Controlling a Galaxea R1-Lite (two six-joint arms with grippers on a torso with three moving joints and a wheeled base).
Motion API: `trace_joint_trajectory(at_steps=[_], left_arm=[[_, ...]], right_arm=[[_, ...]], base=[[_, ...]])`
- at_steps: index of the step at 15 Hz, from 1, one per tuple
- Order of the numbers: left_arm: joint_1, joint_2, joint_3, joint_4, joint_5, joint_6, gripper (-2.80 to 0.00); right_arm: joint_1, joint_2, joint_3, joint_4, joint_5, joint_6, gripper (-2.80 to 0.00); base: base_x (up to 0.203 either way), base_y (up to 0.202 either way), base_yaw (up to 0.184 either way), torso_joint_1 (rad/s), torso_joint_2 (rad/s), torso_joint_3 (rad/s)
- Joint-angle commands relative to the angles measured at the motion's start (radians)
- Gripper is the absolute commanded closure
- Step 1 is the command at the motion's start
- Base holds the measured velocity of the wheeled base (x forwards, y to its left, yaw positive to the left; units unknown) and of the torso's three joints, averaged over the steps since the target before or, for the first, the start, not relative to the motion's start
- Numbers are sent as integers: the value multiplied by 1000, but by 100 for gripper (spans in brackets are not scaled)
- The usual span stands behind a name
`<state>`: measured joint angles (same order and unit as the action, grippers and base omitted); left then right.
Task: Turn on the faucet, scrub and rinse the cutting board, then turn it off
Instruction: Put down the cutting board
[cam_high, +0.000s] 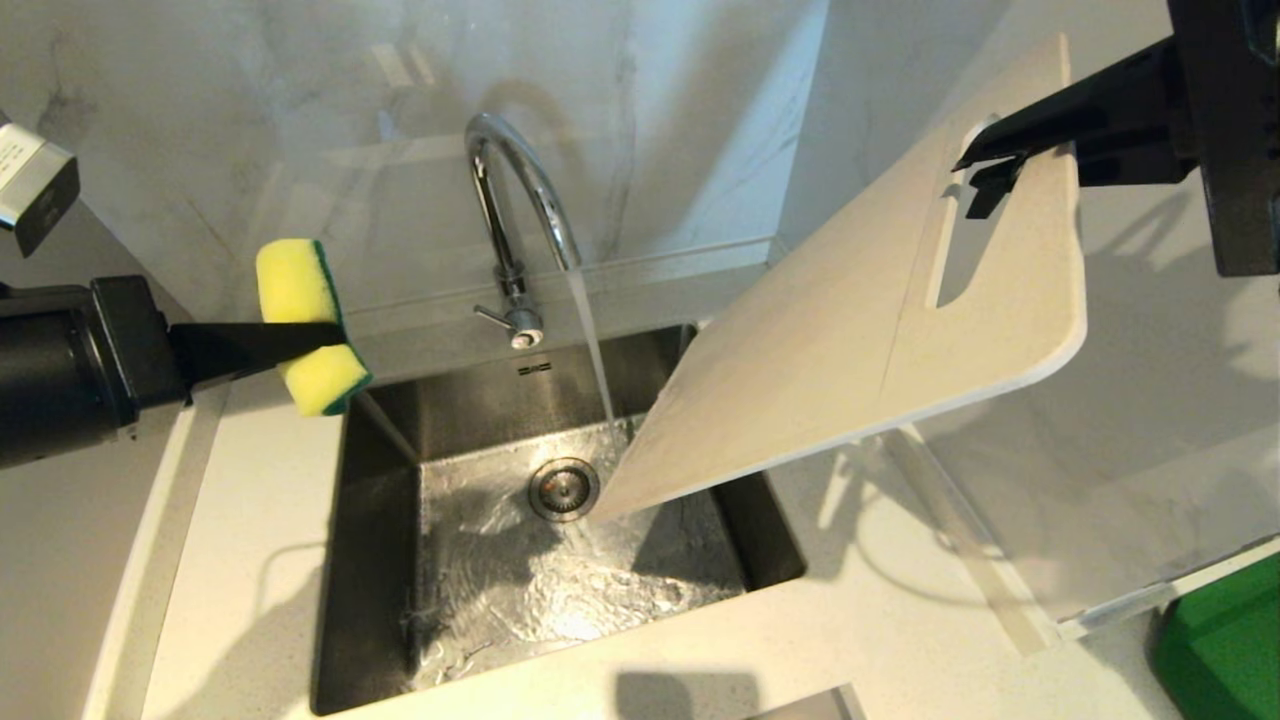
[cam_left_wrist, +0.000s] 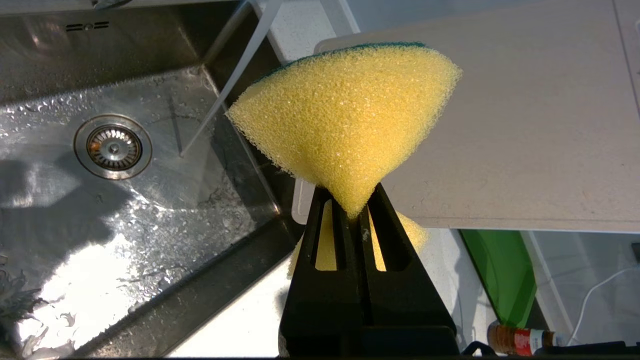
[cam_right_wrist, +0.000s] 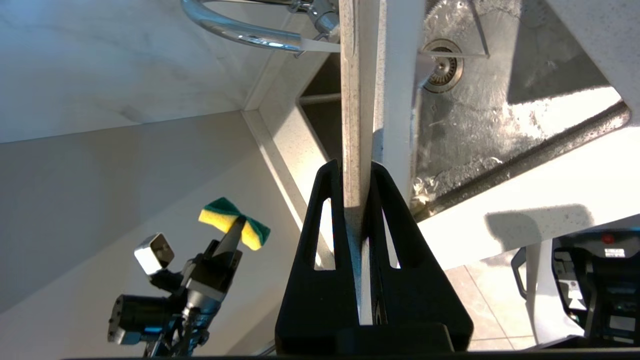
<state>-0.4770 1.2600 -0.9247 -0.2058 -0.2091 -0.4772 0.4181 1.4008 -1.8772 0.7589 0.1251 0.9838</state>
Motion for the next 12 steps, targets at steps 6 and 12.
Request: trace_joint_trajectory(at_steps=[6, 12], left_arm=[[0, 4, 4, -3, -6, -4, 0], [0, 6, 4, -11, -29, -4, 0]], right_arm=[[1, -34, 132, 0, 1, 0, 0], [1, -72, 314, -6, 1, -50, 0]], base=[[0, 0, 0, 0, 0, 0], [0, 0, 0, 0, 0, 0]])
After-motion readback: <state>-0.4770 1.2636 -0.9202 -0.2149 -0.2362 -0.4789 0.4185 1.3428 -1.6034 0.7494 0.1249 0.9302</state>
